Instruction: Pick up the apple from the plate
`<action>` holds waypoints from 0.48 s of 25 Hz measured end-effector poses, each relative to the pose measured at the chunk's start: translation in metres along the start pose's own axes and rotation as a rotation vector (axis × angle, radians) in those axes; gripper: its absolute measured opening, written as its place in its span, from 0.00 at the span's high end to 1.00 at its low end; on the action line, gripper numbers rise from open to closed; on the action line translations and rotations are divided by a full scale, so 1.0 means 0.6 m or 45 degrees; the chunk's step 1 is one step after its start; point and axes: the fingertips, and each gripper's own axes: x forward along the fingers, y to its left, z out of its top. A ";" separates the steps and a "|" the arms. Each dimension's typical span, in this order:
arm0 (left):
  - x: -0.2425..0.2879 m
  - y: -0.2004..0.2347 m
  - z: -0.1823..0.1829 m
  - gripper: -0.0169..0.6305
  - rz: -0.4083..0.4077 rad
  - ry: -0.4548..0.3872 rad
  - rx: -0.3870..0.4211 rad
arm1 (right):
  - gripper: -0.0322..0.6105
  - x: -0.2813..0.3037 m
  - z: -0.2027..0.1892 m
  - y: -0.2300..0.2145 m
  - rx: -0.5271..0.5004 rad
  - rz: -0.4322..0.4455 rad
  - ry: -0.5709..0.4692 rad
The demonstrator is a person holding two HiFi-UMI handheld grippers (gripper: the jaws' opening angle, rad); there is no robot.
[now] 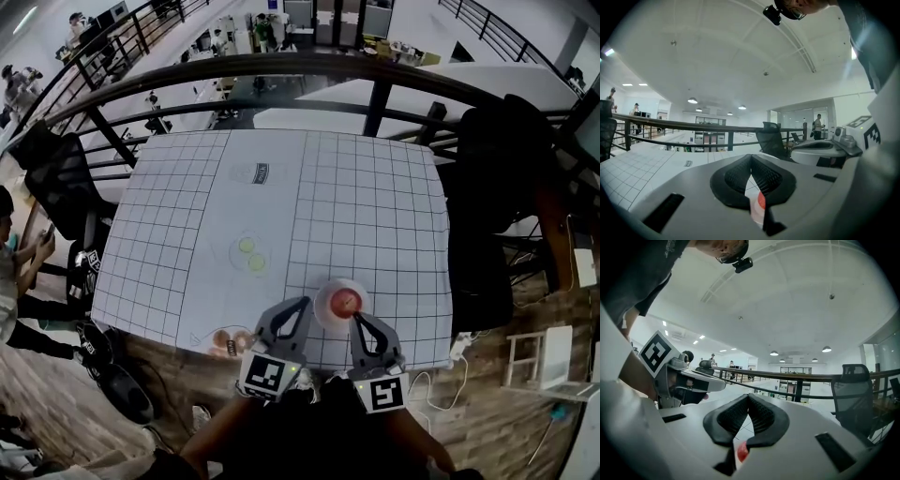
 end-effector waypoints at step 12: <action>0.016 0.002 -0.032 0.94 0.032 0.045 -0.061 | 0.91 0.010 -0.033 -0.020 0.042 -0.027 0.039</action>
